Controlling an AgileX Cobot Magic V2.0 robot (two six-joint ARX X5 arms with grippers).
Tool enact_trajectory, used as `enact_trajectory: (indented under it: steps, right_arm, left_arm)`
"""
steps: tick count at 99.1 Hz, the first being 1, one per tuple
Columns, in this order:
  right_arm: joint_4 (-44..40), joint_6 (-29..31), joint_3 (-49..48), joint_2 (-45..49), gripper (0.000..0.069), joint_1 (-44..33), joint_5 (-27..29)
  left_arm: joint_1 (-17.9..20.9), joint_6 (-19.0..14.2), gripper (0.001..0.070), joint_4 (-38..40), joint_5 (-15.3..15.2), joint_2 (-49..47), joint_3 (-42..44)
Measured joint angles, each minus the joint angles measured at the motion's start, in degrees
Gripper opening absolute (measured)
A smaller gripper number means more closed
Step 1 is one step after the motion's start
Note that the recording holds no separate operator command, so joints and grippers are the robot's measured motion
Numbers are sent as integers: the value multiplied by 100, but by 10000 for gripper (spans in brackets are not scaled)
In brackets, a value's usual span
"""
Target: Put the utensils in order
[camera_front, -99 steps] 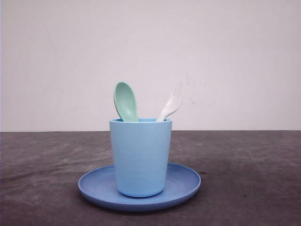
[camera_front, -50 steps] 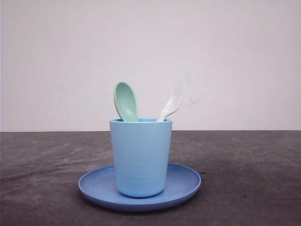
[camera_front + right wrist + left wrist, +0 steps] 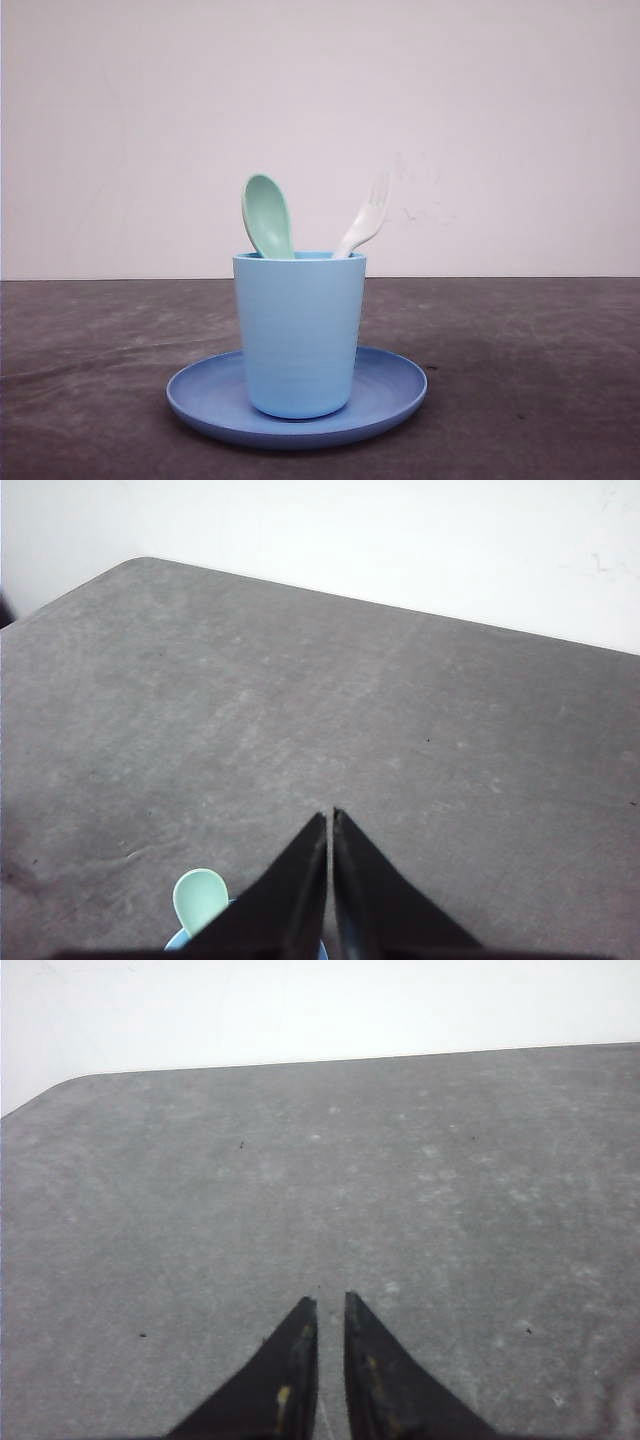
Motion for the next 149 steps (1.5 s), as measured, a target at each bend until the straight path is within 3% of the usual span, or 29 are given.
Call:
enact_trajectory:
  steps: [28, 49, 74, 97, 107, 120, 149]
  right_arm:
    - [4, -26, 0, 0, 8, 0, 9]
    - [621, -566, -2, -17, 8, -350, 107]
    - [1239, -1488, -2, -68, 8, -1884, -17]
    - [1263, -1871, -245, -254, 8, -3823, -1405]
    - [1327, -1915, -588, -483, 8, -4507, -1819]
    - [1609, -1932, -1305, -955, 8, -5095, -1952]
    - [2590, -1880, -3799, -2734, 8, -5637, -2389]
  left_arm:
    - [0, 0, 24, 0, 0, 0, 0]
    - [0, 0, 24, 0, 0, 0, 0]
    - [0, 0, 24, 0, 0, 0, 0]
    - [0, 0, 24, 0, 0, 0, 0]
    - [0, 0, 24, 0, 0, 0, 0]
    - [0, 0, 24, 0, 0, 0, 0]
    - [0, 0, 24, 0, 0, 0, 0]
